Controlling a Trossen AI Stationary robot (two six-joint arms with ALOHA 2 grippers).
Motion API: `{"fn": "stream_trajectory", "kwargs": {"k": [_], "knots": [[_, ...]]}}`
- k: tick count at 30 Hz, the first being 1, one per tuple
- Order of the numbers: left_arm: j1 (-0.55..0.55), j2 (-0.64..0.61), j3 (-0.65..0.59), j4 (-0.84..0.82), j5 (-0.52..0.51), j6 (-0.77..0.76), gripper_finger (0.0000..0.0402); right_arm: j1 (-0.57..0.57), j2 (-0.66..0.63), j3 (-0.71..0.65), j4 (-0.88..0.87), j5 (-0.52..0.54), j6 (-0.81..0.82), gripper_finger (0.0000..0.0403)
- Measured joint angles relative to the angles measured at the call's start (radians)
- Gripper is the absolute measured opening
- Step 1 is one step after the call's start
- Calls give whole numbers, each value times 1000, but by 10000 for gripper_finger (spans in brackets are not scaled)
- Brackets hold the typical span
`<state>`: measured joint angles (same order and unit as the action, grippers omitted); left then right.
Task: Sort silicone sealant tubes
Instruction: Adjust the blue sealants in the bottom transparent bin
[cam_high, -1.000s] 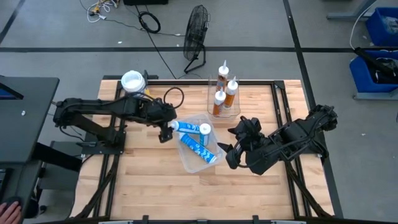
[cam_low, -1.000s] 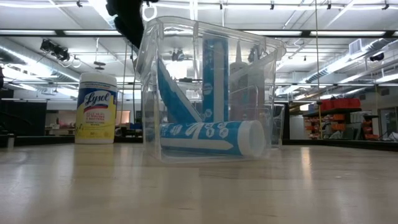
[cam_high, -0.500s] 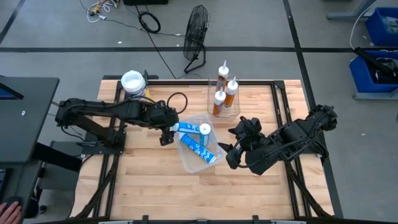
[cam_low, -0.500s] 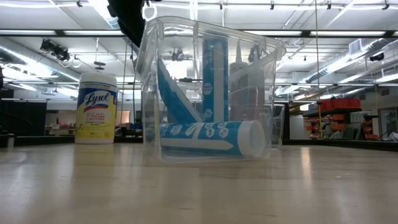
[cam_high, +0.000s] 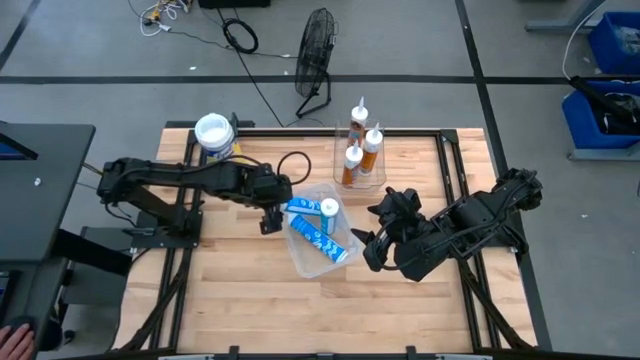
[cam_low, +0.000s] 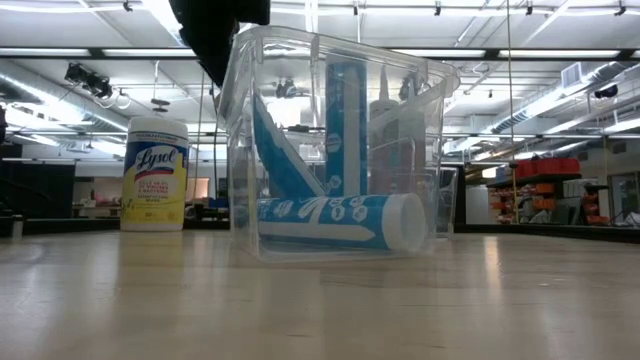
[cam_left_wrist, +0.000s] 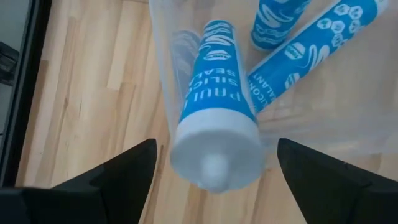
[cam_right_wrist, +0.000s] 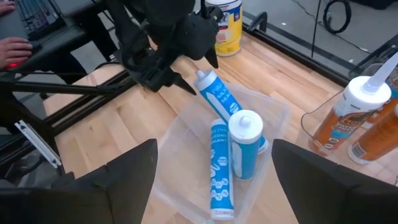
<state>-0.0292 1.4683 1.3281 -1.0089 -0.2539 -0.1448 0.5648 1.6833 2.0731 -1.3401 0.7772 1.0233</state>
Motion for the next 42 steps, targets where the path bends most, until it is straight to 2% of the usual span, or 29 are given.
{"fn": "stream_trajectory", "kwargs": {"k": [9,19,22,29,37,42], "knots": [[0,7,0,29,34,24,333,0,0,0,-10,1,0,317],[26,7,0,27,52,37,242,0,0,0,-15,31,0,317],[38,7,0,29,57,40,226,0,0,0,-15,30,0,317],[43,6,0,74,70,134,228,0,0,0,-16,31,2,317],[56,7,32,60,138,222,223,0,0,0,-16,31,8,317],[61,7,73,50,142,289,226,0,0,0,-17,31,8,317]]}}
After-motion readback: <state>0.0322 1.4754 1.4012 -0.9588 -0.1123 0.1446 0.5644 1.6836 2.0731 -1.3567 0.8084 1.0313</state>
